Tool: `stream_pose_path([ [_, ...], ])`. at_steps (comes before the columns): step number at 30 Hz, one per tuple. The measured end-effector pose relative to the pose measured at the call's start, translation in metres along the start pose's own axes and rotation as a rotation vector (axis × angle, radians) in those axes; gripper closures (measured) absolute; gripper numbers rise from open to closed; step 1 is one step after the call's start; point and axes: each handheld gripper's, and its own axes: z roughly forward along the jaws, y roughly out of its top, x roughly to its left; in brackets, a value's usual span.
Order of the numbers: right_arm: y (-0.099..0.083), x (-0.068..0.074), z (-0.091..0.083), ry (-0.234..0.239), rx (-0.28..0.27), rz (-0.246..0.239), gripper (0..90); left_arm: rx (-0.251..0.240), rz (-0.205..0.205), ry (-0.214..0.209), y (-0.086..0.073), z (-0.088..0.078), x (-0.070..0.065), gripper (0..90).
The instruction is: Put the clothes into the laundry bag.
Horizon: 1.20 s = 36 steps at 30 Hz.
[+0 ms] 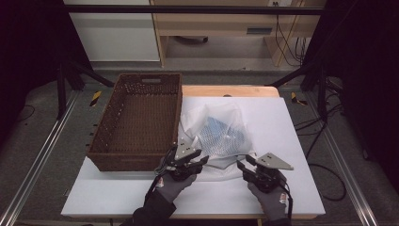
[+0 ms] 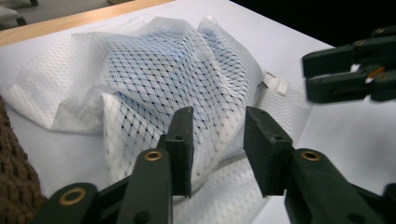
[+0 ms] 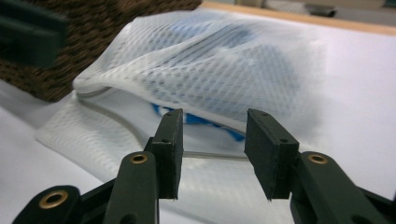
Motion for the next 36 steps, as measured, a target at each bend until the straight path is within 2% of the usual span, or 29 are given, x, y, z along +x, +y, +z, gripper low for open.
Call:
stream_pose_path([
  [2, -0.001, -0.008, -0.008, -0.033, -0.008, 0.011, 57.7, 0.025, 0.021, 0.018, -0.007, -0.006, -0.003, 60.5],
  [5, -0.008, -0.021, -0.005, -0.075, 0.041, 0.034, 57.4, 0.061, 0.021, 0.038, -0.026, -0.012, -0.005, 60.5],
  [8, -0.018, -0.034, 0.005, -0.11, 0.108, 0.041, 57.7, 0.102, -0.008, 0.052, -0.045, -0.011, 0.001, 57.8],
  [10, -0.027, -0.043, 0.012, -0.133, 0.152, 0.063, 59.4, 0.12, -0.032, 0.059, -0.054, -0.009, 0.006, 56.6],
  [11, -0.03, -0.045, 0.014, -0.147, 0.162, 0.064, 60.4, 0.119, -0.048, 0.06, -0.058, -0.008, 0.008, 56.3],
  [13, -0.034, -0.05, 0.017, -0.158, 0.179, 0.082, 62.5, 0.125, -0.056, 0.081, -0.064, -0.005, 0.011, 56.5],
  [14, -0.036, -0.052, 0.019, -0.158, 0.187, 0.077, 63.1, 0.135, -0.05, 0.096, -0.067, -0.002, 0.012, 57.0],
  [16, -0.039, -0.052, 0.021, -0.164, 0.203, 0.07, 66.9, 0.145, -0.066, 0.113, -0.072, 0.002, 0.014, 58.9],
  [19, -0.038, -0.051, 0.018, -0.176, 0.216, 0.077, 84.6, 0.153, -0.094, 0.132, -0.077, 0.008, 0.018, 66.3],
  [21, -0.037, -0.048, 0.014, -0.171, 0.244, 0.073, 87.9, 0.148, -0.1, 0.137, -0.077, 0.008, 0.019, 71.6],
  [23, -0.034, -0.047, 0.012, -0.165, 0.242, 0.069, 84.6, 0.158, -0.087, 0.147, -0.077, 0.008, 0.019, 74.9],
  [25, -0.029, -0.048, 0.011, -0.17, 0.204, 0.079, 72.4, 0.159, -0.071, 0.156, -0.077, 0.009, 0.019, 76.2],
  [28, -0.027, -0.053, 0.017, -0.186, 0.165, 0.08, 64.0, 0.172, -0.059, 0.18, -0.076, 0.01, 0.016, 79.6],
  [30, -0.029, -0.058, 0.025, -0.199, 0.192, 0.086, 64.7, 0.177, -0.053, 0.191, -0.075, 0.011, 0.016, 83.8],
  [32, -0.032, -0.06, 0.031, -0.189, 0.215, 0.096, 72.9, 0.179, -0.053, 0.193, -0.074, 0.012, 0.017, 87.4],
  [34, -0.032, -0.057, 0.03, -0.177, 0.216, 0.085, 87.6, 0.185, -0.041, 0.199, -0.074, 0.012, 0.016, 89.8],
  [36, -0.032, -0.054, 0.027, -0.174, 0.224, 0.088, 89.9, 0.185, -0.039, 0.199, -0.074, 0.012, 0.016, 89.9],
])
